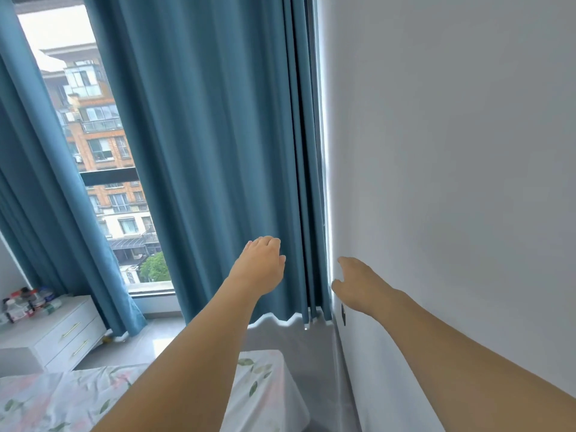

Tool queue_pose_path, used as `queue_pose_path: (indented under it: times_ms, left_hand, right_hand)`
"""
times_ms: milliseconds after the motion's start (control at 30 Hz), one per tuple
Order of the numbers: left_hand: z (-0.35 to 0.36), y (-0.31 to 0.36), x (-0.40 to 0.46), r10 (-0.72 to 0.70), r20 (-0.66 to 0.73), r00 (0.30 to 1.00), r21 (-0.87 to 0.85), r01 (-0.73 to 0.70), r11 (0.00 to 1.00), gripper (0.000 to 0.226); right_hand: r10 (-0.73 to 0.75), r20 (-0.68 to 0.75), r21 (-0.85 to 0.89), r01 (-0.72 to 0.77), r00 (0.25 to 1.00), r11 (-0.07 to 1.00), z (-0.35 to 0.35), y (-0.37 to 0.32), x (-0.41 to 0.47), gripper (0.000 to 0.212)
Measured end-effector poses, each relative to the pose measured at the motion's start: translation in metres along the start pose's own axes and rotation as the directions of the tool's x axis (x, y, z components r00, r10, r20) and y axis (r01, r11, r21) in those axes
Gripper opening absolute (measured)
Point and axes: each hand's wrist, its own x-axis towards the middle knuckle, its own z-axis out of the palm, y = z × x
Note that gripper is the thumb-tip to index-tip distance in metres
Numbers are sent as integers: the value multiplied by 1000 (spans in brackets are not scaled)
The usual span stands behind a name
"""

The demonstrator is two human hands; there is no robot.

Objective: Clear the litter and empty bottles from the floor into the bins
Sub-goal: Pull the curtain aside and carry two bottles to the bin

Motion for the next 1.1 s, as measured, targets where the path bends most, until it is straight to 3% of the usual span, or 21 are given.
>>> queue_pose_path:
  times_ms: [233, 733, 1100]
  left_hand:
    - [5, -9, 88, 10, 1, 1000, 12, -10, 1000, 30]
    - [61, -74, 233, -33, 19, 999, -28, 33, 999, 40]
    - [142, -162, 439, -92, 57, 994, -30, 94, 995, 39]
  right_hand:
    - [2, -3, 11, -2, 1000, 1000, -7, 2, 92, 44]
    - [-25, -6, -13, 25, 1000, 1000, 14, 4, 259, 44]
    - [-56, 44, -102, 60, 997, 993, 36, 8, 493, 45]
